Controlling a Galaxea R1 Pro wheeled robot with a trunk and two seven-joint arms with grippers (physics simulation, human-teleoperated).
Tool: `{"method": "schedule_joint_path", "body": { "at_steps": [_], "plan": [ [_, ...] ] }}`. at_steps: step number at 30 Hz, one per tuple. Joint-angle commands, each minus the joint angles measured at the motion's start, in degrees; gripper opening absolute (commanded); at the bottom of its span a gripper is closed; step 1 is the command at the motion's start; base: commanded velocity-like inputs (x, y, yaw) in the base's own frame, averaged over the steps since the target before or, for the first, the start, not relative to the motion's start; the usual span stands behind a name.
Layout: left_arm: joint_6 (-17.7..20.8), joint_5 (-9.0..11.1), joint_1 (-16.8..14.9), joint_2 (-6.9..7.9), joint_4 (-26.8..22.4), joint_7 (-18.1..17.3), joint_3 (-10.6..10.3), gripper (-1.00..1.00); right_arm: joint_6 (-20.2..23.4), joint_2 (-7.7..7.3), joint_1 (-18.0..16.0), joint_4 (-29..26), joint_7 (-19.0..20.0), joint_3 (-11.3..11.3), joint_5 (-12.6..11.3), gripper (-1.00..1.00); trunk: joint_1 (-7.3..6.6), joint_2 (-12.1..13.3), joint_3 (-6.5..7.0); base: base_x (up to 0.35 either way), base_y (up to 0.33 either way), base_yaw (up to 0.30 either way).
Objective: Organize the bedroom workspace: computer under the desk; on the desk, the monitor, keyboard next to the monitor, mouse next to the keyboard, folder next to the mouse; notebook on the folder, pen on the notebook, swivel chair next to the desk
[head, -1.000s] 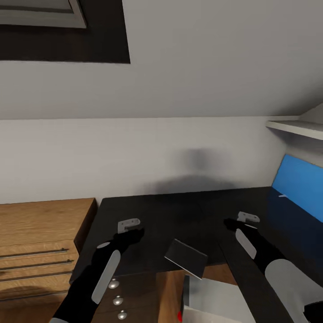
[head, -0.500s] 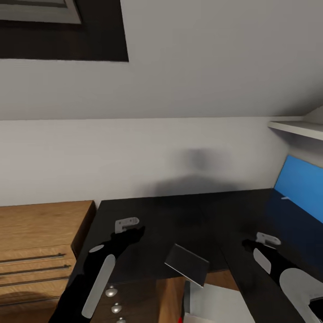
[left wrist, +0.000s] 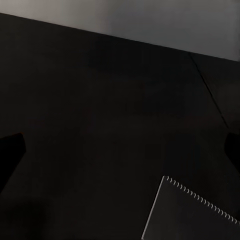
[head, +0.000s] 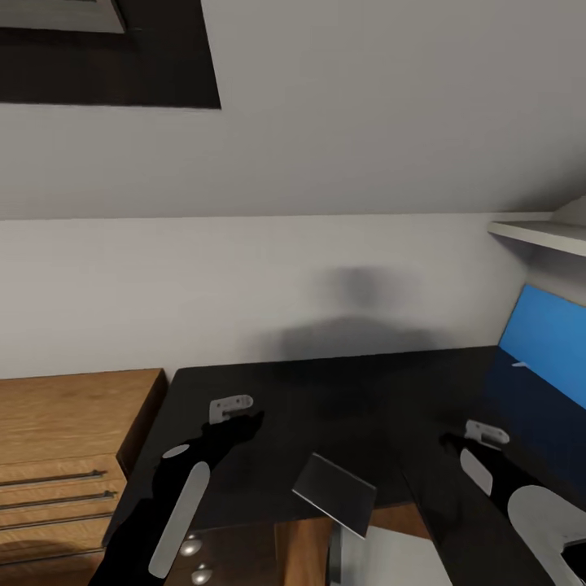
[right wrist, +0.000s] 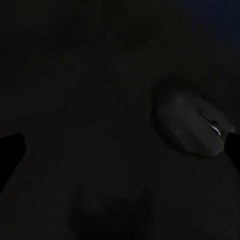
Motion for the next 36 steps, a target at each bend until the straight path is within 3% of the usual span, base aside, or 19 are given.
{"method": "schedule_joint_path", "body": {
  "at_steps": [1, 16, 21, 36],
  "plan": [
    [0.19, 0.6, -0.05, 0.0, -0.07, 0.53, -0.05, 1.0, 0.37, -0.12, -0.02, -0.44, -0.41, 0.37, -0.37, 1.0, 0.01, -0.06, -0.09, 0.022, -0.017, 0.0],
    [0.2, 0.79, -0.04, 0.0, 0.03, 0.53, 0.0, 1.0, -0.03, -0.3, -0.02, -2.22, -0.4, -0.43, -0.47, 1.0, 0.01, -0.06, -0.09, 0.032, -0.108, 0.0],
    [0.2, 0.86, -0.06, 0.0, 0.03, 0.53, 0.03, 1.0, 0.21, -0.12, -0.02, -7.4, -0.47, -0.55, -0.49, 1.0, 0.01, -0.06, -0.09, 0.003, -0.011, 0.0],
    [0.28, 0.95, -0.04, 0.0, 0.03, 0.53, 0.09, 1.0, 0.52, -0.24, -0.02, -8.11, -0.56, -0.61, -0.49, 1.0, 0.01, -0.06, -0.09, 0.004, -0.032, 0.0]
  ]
}}
